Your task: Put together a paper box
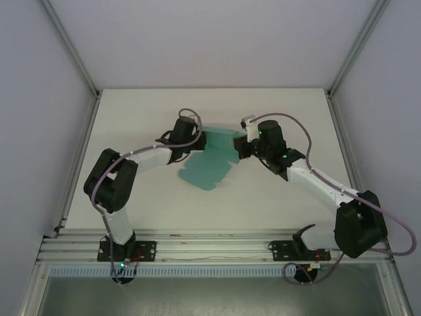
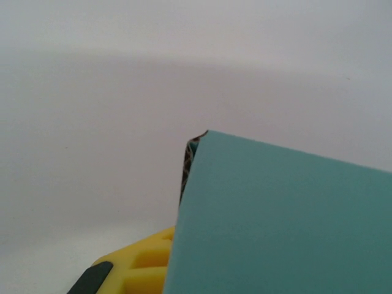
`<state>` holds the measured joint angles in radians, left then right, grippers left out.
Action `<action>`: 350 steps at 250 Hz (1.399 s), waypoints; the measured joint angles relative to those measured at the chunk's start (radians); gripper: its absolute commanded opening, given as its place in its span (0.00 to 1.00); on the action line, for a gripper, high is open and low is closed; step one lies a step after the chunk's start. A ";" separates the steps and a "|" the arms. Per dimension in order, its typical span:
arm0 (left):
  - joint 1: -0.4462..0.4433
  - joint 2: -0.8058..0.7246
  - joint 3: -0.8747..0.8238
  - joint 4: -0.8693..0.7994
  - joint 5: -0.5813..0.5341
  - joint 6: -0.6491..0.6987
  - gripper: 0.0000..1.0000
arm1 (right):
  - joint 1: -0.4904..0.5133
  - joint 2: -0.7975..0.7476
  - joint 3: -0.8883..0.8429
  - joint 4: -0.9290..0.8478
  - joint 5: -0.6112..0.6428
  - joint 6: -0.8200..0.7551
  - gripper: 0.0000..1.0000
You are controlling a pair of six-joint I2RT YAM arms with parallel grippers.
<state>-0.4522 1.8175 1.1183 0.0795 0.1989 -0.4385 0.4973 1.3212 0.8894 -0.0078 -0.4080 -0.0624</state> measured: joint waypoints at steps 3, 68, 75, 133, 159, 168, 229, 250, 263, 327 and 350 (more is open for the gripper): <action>-0.002 0.003 0.008 -0.010 -0.007 -0.004 0.01 | 0.002 0.000 0.000 0.001 0.004 0.001 0.00; -0.031 0.040 0.113 -0.165 -0.103 -0.044 0.12 | 0.018 0.000 -0.005 0.008 0.050 0.026 0.00; -0.031 0.040 0.113 -0.166 -0.103 -0.045 0.12 | 0.021 0.000 -0.005 0.008 0.049 0.026 0.00; -0.032 0.076 0.142 -0.200 -0.108 -0.067 0.14 | 0.030 0.023 -0.009 0.017 0.049 0.044 0.00; -0.026 0.051 0.054 -0.096 -0.083 -0.055 0.27 | 0.033 0.023 -0.016 0.013 0.036 0.043 0.00; -0.019 0.038 0.016 -0.060 -0.071 -0.053 0.29 | 0.039 0.023 -0.018 0.010 0.026 0.044 0.00; 0.033 -0.036 -0.120 0.079 0.041 -0.041 0.42 | 0.042 0.023 -0.018 0.031 -0.018 0.048 0.00; 0.047 -0.061 -0.159 0.126 0.079 -0.034 0.43 | 0.033 0.023 -0.021 0.045 -0.031 0.048 0.00; 0.049 -0.079 -0.188 0.159 0.103 -0.032 0.43 | 0.027 0.023 -0.024 0.052 -0.042 0.051 0.00; 0.067 -0.099 -0.228 0.233 0.163 -0.018 0.20 | 0.010 0.005 -0.040 0.058 -0.095 0.051 0.00; 0.071 -0.099 -0.227 0.242 0.167 0.000 0.16 | 0.010 -0.010 -0.045 0.058 -0.098 0.051 0.00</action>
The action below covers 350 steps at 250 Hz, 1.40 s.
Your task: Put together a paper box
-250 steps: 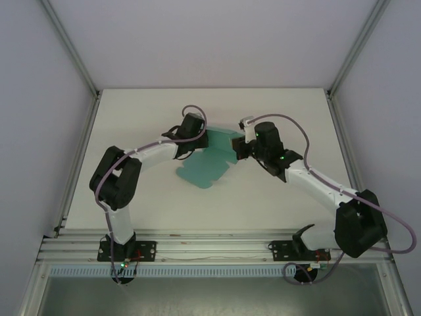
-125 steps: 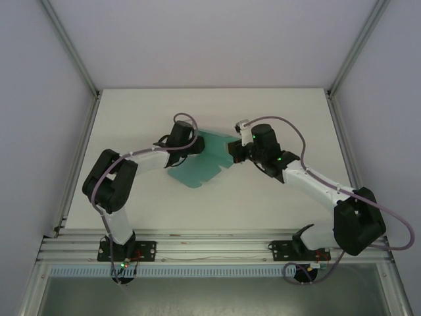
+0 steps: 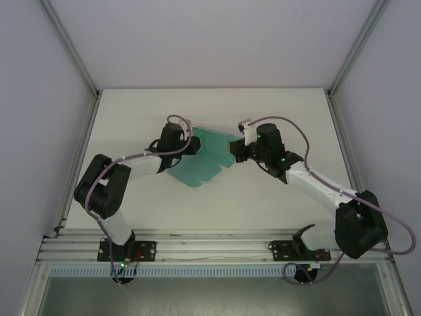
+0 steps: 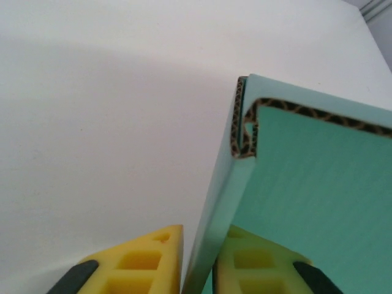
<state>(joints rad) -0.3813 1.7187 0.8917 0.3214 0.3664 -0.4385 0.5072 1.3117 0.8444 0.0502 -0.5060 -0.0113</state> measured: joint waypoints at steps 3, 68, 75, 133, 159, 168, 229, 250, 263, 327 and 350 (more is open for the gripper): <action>0.000 0.000 0.000 0.001 0.000 0.002 0.16 | -0.001 -0.002 -0.001 0.000 0.000 0.000 0.00; -0.001 0.005 0.004 0.014 0.020 0.047 0.00 | -0.013 -0.008 -0.004 0.001 -0.019 0.000 0.00; -0.001 0.005 0.004 0.017 0.019 0.050 0.00 | -0.015 -0.008 -0.004 0.001 -0.019 0.000 0.05; -0.014 0.005 0.004 0.018 -0.020 0.073 0.00 | -0.017 -0.023 -0.005 -0.001 -0.010 0.013 0.65; -0.024 0.004 0.004 0.010 -0.063 0.090 0.00 | -0.016 -0.048 -0.005 -0.023 0.023 0.006 0.96; -0.027 0.002 0.004 0.005 -0.082 0.100 0.00 | -0.015 -0.063 -0.005 -0.033 0.048 0.002 1.00; -0.062 -0.021 0.002 -0.042 -0.196 0.151 0.00 | -0.024 -0.213 0.006 -0.074 0.319 0.000 1.00; -0.070 -0.031 -0.003 -0.042 -0.207 0.153 0.00 | -0.043 -0.226 0.045 -0.101 0.384 -0.005 1.00; -0.071 -0.037 -0.005 -0.042 -0.217 0.153 0.00 | -0.053 -0.216 0.071 -0.117 0.406 -0.009 1.00; -0.071 -0.056 -0.006 -0.043 -0.229 0.139 0.00 | -0.056 -0.054 0.151 -0.200 0.409 -0.031 1.00; -0.071 -0.064 -0.006 -0.049 -0.238 0.120 0.00 | -0.056 0.008 0.161 -0.233 0.392 -0.042 1.00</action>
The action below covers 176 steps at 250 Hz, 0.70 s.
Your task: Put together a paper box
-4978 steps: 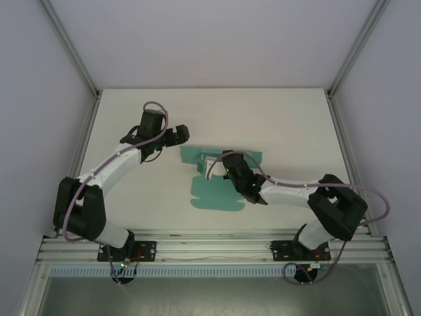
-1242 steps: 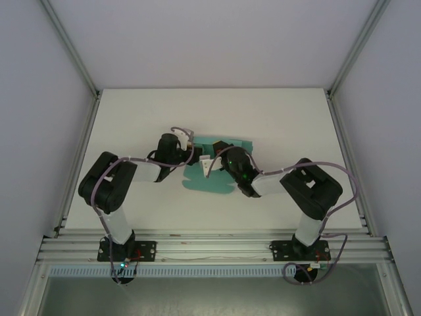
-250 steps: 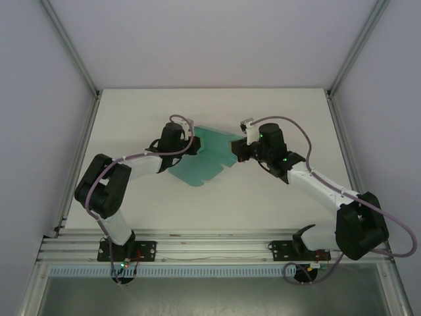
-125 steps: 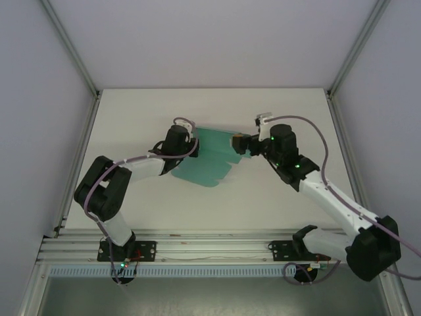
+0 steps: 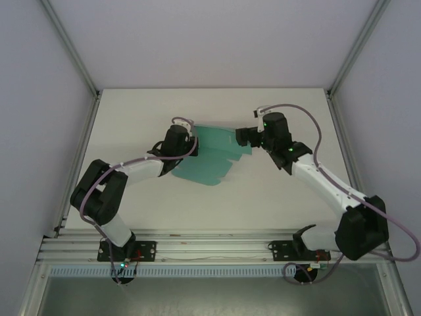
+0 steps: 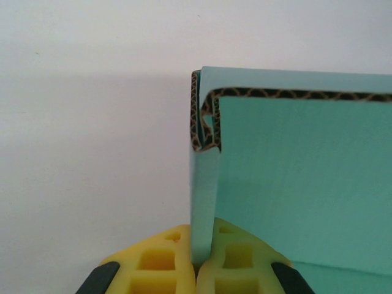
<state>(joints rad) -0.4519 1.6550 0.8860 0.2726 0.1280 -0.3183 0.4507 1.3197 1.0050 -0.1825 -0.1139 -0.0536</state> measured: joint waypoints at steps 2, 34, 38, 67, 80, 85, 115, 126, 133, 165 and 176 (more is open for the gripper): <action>0.000 0.000 0.000 -0.001 0.000 -0.002 0.00 | 0.000 0.003 0.000 -0.002 -0.003 0.000 1.00; 0.000 -0.002 0.000 -0.002 -0.005 -0.021 0.00 | 0.000 0.051 0.003 -0.011 -0.063 -0.012 1.00; 0.000 -0.002 0.000 -0.002 -0.005 -0.023 0.00 | 0.000 0.057 0.003 -0.011 -0.072 -0.013 1.00; -0.001 -0.002 0.000 -0.002 0.003 -0.029 0.00 | 0.006 0.095 0.003 0.010 -0.123 -0.019 1.00; -0.005 -0.002 0.000 -0.002 0.006 -0.031 0.00 | 0.013 0.112 0.003 0.027 -0.134 -0.019 1.00; -0.007 -0.002 0.000 -0.001 0.007 -0.031 0.00 | 0.017 0.121 0.004 0.035 -0.135 -0.018 1.00; -0.027 -0.002 0.000 0.000 0.009 -0.032 0.00 | 0.058 0.165 0.005 0.101 -0.071 0.011 1.00; -0.037 -0.002 0.001 0.000 -0.002 -0.033 0.00 | 0.085 0.182 0.005 0.144 0.003 0.040 1.00; -0.043 -0.002 0.002 0.000 -0.014 -0.040 0.00 | 0.104 0.193 0.005 0.172 0.060 0.056 1.00; -0.052 -0.002 0.002 0.000 -0.076 -0.051 0.00 | 0.196 0.240 0.005 0.286 0.332 0.099 1.00; -0.053 -0.002 0.002 0.000 -0.093 -0.051 0.00 | 0.223 0.257 0.005 0.312 0.404 0.110 1.00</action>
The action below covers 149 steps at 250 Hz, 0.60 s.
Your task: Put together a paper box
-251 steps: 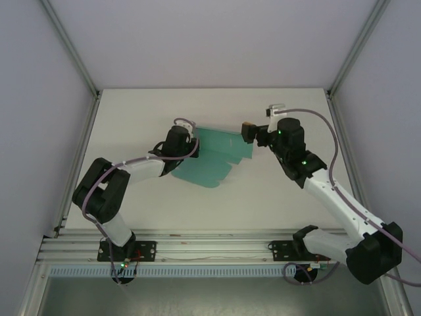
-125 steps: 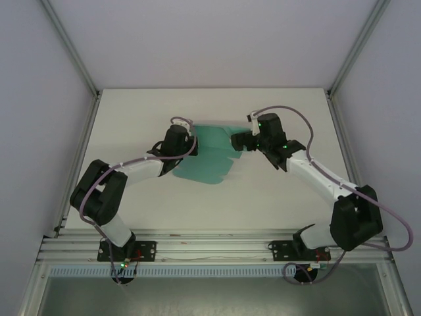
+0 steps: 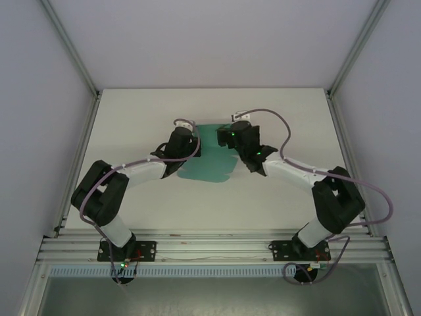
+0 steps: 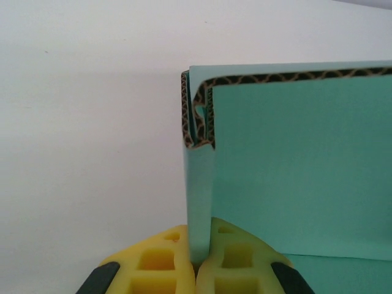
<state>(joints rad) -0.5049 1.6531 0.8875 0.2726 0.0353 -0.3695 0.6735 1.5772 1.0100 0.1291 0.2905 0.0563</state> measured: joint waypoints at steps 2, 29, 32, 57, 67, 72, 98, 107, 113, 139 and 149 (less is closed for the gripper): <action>0.000 0.000 0.000 0.000 -0.001 0.000 0.00 | 0.003 0.002 0.000 0.003 0.010 0.002 1.00; -0.008 0.000 0.000 0.001 -0.028 -0.002 0.00 | 0.035 0.031 0.000 0.029 0.132 0.023 1.00; -0.010 0.000 0.000 0.001 -0.030 -0.004 0.00 | 0.036 0.031 0.000 0.029 0.141 0.023 1.00; -0.022 -0.004 0.000 0.009 -0.047 -0.016 0.00 | 0.039 0.021 -0.001 0.027 0.180 0.029 1.00; -0.026 -0.010 0.000 0.011 -0.053 -0.020 0.00 | 0.039 0.007 -0.006 0.021 0.187 0.029 1.00; -0.026 -0.014 0.000 0.012 -0.056 -0.023 0.00 | 0.039 -0.002 -0.011 0.019 0.189 0.029 1.00; -0.031 -0.035 0.000 0.012 -0.082 -0.023 0.00 | 0.037 -0.093 -0.060 -0.024 0.192 0.026 1.00; -0.030 -0.043 0.000 0.012 -0.095 -0.023 0.00 | 0.032 -0.142 -0.085 -0.047 0.184 0.025 1.00; -0.030 -0.047 0.000 0.012 -0.101 -0.023 0.00 | 0.029 -0.178 -0.104 -0.063 0.177 0.026 1.00; -0.030 -0.062 -0.002 0.013 -0.124 -0.021 0.00 | -0.004 -0.341 -0.182 -0.129 0.107 0.024 1.00; -0.030 -0.066 -0.003 0.015 -0.127 -0.021 0.00 | -0.023 -0.398 -0.209 -0.154 0.074 0.026 1.00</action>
<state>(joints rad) -0.5350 1.5871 0.8841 0.2878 -0.0917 -0.3904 0.6506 1.1790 0.8009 -0.0254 0.3641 0.0822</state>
